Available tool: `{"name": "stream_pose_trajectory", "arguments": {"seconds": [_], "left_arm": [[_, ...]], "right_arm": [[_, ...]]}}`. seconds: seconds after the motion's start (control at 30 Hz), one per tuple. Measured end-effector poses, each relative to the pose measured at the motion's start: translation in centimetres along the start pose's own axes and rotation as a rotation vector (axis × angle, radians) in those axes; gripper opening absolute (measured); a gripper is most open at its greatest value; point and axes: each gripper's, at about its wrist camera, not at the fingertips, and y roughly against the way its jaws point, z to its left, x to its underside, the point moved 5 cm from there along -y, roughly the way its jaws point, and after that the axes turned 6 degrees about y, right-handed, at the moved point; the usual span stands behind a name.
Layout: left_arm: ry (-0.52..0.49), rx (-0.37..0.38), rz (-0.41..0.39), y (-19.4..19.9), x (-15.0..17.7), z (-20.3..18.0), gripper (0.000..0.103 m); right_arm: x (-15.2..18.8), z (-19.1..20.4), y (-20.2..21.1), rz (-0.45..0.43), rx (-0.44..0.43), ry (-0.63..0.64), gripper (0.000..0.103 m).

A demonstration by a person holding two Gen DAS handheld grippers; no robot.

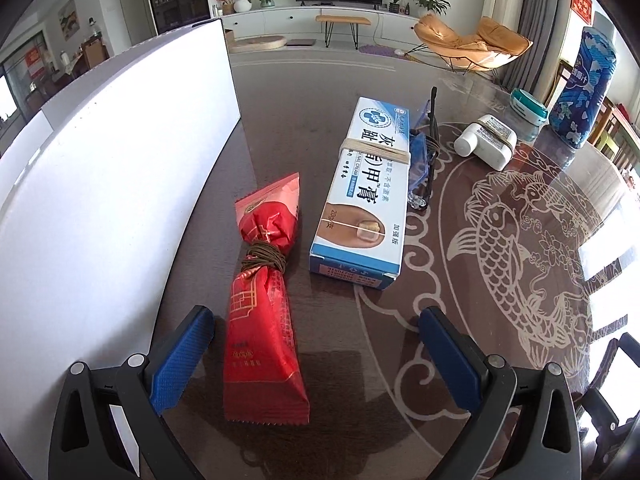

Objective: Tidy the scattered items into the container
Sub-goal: 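Move the left tool toward the red snack bag, then close the left tool on the red snack bag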

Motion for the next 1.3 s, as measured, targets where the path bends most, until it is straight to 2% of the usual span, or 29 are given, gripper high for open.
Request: {"name": "stream_pose_trajectory", "arguments": {"seconds": [0.4, 0.43, 0.47, 0.5, 0.57, 0.77, 1.1, 1.2, 1.23, 1.3], "left_arm": [[-0.027, 0.018, 0.000, -1.2, -1.8, -0.8, 0.103], [-0.025, 0.018, -0.014, -1.0, -1.8, -0.8, 0.092], [-0.019, 0.017, -0.033, -0.6, -1.8, -0.7, 0.071], [-0.008, 0.015, -0.042, -0.3, -1.9, -0.5, 0.062], [0.004, 0.016, -0.038, -0.1, -1.8, -0.2, 0.056], [0.045, 0.023, -0.051, 1.2, 0.1, 0.8, 0.052], [0.006, 0.029, -0.079, 6.0, 8.2, 1.6, 0.052], [-0.008, 0.027, -0.092, 6.8, 9.6, 1.3, 0.052], [-0.006, 0.031, -0.096, 7.0, 9.9, 1.4, 0.052], [0.003, 0.043, -0.100, 7.4, 10.6, 1.6, 0.052]], "right_arm": [[0.0, 0.0, 0.0, 0.001, 0.000, -0.001, 0.103], [0.0, 0.0, 0.0, 0.001, 0.000, -0.001, 0.103], [0.0, 0.0, 0.0, 0.001, 0.000, -0.001, 0.103], [0.0, 0.0, 0.0, 0.001, 0.000, -0.001, 0.103], [0.0, 0.0, 0.0, 0.001, 0.000, -0.001, 0.103], [0.0, 0.0, 0.0, 0.002, -0.001, -0.001, 0.103], [0.0, 0.0, 0.0, 0.002, -0.001, -0.001, 0.103], [-0.1, -0.1, -0.1, 0.001, 0.000, -0.017, 0.103], [-0.4, 0.0, -0.1, -0.004, -0.014, -0.034, 0.103], [-1.3, 1.2, -0.1, -0.013, -0.104, -0.063, 0.103]]}}
